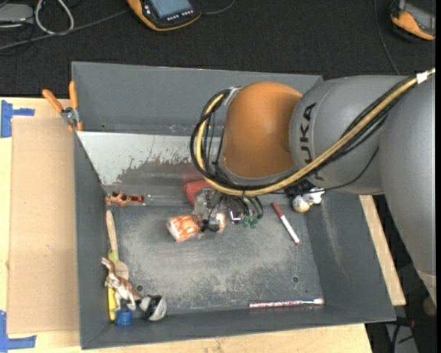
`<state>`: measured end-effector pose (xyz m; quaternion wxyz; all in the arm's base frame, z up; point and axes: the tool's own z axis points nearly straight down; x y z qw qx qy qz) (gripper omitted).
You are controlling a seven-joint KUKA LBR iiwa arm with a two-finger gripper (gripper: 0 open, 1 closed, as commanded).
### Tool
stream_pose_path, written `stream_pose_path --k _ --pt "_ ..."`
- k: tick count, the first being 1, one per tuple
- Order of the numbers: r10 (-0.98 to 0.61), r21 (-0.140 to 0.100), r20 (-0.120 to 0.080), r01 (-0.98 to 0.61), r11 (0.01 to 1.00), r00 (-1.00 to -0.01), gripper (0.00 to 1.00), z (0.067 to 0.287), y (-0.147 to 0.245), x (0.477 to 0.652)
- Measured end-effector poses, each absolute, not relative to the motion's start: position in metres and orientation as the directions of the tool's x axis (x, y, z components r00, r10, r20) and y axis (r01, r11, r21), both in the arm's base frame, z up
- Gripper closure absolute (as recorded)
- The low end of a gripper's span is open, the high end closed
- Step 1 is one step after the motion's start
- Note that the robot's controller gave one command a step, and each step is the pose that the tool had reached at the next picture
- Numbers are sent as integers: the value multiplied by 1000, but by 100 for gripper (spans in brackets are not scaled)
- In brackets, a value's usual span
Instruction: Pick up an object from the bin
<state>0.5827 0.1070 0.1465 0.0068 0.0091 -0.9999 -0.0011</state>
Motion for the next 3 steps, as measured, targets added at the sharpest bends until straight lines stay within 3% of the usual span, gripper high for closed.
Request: stream_pose_path --k 1,2,3 --pt "1 2 12 1 1000 -1000 100 168 106 585" --pt "-78 4 4 -78 997 -997 100 331 103 587" --pt "-28 3 7 -28 1000 -1000 100 300 94 591"
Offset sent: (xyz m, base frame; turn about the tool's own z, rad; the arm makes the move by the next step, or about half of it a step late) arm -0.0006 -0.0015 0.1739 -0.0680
